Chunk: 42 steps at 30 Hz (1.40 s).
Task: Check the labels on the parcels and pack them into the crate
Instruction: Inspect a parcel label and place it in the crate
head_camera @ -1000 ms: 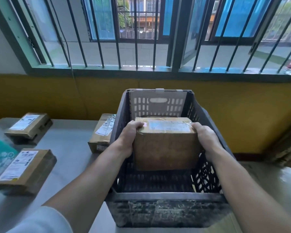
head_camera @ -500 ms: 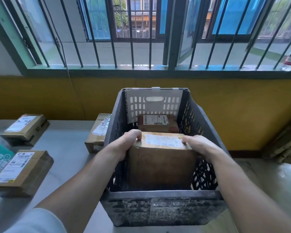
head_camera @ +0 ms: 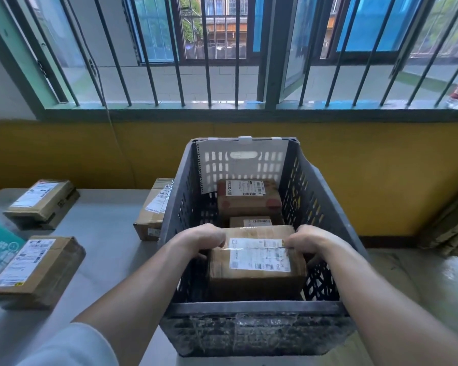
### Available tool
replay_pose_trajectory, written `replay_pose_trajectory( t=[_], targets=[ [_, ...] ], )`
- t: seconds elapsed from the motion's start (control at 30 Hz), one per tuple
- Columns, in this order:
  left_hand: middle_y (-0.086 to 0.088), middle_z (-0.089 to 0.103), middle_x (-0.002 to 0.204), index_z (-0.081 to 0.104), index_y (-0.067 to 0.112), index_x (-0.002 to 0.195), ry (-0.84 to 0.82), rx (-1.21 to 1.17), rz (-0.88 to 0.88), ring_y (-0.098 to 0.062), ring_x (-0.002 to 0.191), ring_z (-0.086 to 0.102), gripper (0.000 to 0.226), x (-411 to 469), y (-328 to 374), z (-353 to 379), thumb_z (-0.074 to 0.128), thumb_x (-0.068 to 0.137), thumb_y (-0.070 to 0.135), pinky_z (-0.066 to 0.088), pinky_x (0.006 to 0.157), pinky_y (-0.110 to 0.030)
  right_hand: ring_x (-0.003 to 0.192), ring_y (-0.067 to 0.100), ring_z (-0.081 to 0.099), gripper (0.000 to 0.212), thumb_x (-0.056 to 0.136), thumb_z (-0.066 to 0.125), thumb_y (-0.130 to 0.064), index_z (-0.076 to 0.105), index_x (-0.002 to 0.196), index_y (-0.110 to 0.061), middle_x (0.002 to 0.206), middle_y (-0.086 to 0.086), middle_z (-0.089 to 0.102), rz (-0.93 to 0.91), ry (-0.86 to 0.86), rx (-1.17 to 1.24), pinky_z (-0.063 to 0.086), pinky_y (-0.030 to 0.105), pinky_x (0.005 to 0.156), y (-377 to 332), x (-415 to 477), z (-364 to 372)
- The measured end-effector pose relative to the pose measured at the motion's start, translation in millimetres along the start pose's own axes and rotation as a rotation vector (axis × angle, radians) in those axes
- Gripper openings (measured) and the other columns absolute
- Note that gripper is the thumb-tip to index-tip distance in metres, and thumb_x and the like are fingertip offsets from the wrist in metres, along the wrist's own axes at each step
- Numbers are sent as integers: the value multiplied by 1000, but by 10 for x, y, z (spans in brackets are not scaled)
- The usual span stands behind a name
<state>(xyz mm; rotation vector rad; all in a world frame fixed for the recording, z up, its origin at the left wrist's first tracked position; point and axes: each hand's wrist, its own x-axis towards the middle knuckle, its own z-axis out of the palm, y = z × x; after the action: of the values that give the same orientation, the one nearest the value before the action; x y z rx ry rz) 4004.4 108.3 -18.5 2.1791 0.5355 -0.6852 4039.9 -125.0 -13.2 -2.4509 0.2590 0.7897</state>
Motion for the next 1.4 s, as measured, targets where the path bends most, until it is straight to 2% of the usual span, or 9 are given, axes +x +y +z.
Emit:
replay_pose_trajectory(
  t=[0.17, 0.33, 0.47, 0.57, 0.73, 0.9, 1.07, 1.2, 1.4],
  targets=[
    [0, 59, 92, 61, 14, 84, -5, -13, -8, -12, 81, 56, 20, -12, 35, 32, 43, 85, 6, 57, 81, -34, 107, 25, 65, 27, 88, 65, -22, 53, 110, -13, 115, 7, 64, 3, -12, -19, 61, 45, 88, -24, -13, 23],
    [-3, 58, 108, 60, 9, 110, -4, 113, 27, -22, 99, 56, 27, 2, 58, 27, 44, 89, 12, 56, 90, -38, 107, 25, 64, 49, 90, 54, -18, 48, 137, -5, 115, 9, 61, 1, 11, -80, 58, 46, 94, -43, -16, 20],
    [-10, 63, 113, 64, 8, 107, 6, 199, 49, -23, 93, 61, 27, 6, 79, 30, 44, 92, 17, 46, 73, -30, 100, 22, 59, 56, 90, 52, -18, 44, 144, -7, 113, 7, 56, -5, 29, -131, 56, 37, 89, -63, -22, -4],
    [-13, 63, 129, 58, 2, 132, 38, 253, 51, -24, 103, 62, 44, 31, 76, 32, 44, 95, 19, 43, 66, -26, 109, 24, 56, 66, 88, 51, -18, 36, 152, -10, 138, 10, 56, -35, 70, -176, 47, 29, 83, -83, -39, -40],
    [-8, 45, 157, 37, 18, 156, 126, 239, 92, -27, 139, 48, 69, 30, 50, 10, 47, 88, 28, 46, 109, -38, 130, 25, 52, 62, 85, 51, -22, 46, 147, -24, 147, 4, 54, -145, 164, -210, 46, 35, 98, -179, -70, -76],
    [0, 60, 140, 56, 27, 141, 202, -20, 168, -22, 126, 56, 52, 0, 60, -102, 57, 89, 33, 47, 104, -37, 102, 19, 58, 37, 87, 56, -31, 63, 123, -30, 120, -3, 67, -270, 214, -213, 51, 34, 90, -459, -144, -8],
    [6, 67, 102, 68, 19, 122, 172, -478, 301, -3, 86, 59, 27, -120, 81, -254, 62, 97, 25, 45, 65, -20, 110, 16, 62, 38, 91, 60, -35, 65, 128, -25, 124, -2, 67, -379, 242, -60, 52, 39, 97, -871, -265, 189],
    [-5, 72, 115, 69, 15, 118, 47, -794, 407, -16, 101, 67, 21, -344, 47, -547, 59, 99, 15, 51, 78, -24, 102, 14, 66, 26, 92, 62, -33, 71, 115, -25, 114, -3, 73, -482, 323, 134, 54, 40, 95, -1164, -399, 389],
    [4, 76, 92, 70, 17, 105, 47, -877, 509, -5, 82, 70, 13, -678, -524, -1262, 59, 99, 13, 52, 72, -18, 100, 19, 70, 15, 91, 64, -20, 76, 98, -24, 99, -3, 77, -550, 398, 492, 55, 44, 96, -1833, -687, 945]
  ],
)
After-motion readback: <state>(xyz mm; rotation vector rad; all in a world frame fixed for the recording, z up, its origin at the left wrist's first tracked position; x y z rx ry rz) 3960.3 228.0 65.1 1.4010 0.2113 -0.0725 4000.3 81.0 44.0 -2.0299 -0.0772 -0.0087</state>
